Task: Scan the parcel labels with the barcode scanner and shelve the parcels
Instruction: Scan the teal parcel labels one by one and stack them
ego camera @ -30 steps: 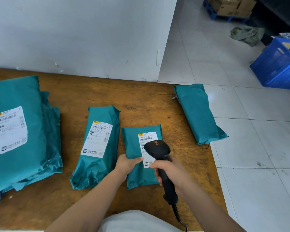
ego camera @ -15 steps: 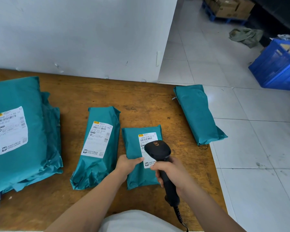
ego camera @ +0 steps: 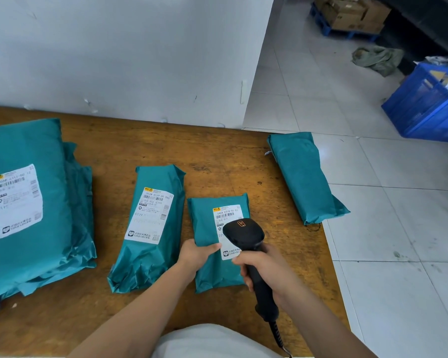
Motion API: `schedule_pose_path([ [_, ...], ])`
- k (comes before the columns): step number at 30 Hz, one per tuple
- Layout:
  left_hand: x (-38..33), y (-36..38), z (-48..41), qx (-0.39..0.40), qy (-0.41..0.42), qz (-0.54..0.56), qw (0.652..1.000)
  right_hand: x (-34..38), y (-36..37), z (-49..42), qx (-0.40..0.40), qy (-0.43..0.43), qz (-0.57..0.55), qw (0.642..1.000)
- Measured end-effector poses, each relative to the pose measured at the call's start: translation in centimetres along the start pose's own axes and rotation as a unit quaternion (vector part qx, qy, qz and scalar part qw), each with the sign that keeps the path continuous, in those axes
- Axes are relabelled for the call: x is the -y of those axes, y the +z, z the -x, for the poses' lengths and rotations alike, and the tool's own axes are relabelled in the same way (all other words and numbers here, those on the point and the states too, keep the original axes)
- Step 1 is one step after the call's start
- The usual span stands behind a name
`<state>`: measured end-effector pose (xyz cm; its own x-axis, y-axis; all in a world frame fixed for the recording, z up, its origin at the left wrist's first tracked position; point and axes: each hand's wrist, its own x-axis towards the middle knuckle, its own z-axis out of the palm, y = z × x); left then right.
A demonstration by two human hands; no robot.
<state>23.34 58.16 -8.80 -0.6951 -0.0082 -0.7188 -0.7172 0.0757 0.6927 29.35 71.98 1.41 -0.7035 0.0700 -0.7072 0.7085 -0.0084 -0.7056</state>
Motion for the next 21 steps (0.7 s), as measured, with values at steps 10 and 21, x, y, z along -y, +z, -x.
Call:
schedule_pose_path([
  [10,0.27,-0.12,-0.14,-0.004,0.002,-0.003,1.000,0.02,0.20,0.56,0.014,0.002,0.017,1.000],
  [21,0.47,-0.17,-0.25,0.004,0.008,-0.006,1.000,0.36,0.67,0.86,0.016,-0.006,0.039,0.999],
])
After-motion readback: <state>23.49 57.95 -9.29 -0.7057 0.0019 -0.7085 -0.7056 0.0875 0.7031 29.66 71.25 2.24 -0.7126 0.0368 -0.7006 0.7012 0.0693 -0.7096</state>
